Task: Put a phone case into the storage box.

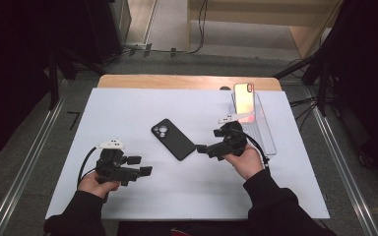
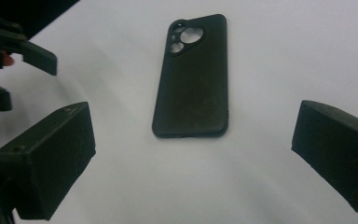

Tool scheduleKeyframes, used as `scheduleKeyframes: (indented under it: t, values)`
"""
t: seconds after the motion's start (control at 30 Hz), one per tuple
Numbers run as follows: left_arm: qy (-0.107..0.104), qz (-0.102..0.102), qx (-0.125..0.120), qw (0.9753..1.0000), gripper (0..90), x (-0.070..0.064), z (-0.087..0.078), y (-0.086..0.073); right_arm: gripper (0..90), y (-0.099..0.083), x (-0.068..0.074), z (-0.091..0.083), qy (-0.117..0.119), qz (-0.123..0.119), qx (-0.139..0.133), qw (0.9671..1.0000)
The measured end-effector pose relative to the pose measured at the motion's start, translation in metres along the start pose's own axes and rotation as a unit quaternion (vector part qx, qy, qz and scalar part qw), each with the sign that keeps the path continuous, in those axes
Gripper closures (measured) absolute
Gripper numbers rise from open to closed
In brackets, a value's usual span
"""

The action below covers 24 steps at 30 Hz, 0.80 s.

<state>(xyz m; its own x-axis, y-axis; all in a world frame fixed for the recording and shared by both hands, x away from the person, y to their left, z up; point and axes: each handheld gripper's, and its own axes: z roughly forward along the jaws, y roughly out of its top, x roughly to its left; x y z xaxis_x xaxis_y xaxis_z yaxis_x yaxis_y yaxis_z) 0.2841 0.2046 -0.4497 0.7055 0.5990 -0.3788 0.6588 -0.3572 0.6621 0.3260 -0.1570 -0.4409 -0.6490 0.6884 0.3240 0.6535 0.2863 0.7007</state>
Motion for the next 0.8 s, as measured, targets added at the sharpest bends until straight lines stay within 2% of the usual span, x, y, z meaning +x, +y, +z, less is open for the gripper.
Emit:
scheduleKeyframes:
  t: [0.4,0.8]
  values:
    - [0.003,0.003,-0.003,1.0,29.3,0.0,-0.001,0.0,0.0,0.02,0.005,0.026,0.0,-0.004,0.005,1.0]
    - [0.004,0.002,-0.003,1.0,29.3,0.001,-0.001,-0.001,0.0,0.032,0.011,0.054,-0.019,-0.017,0.021,0.9995]
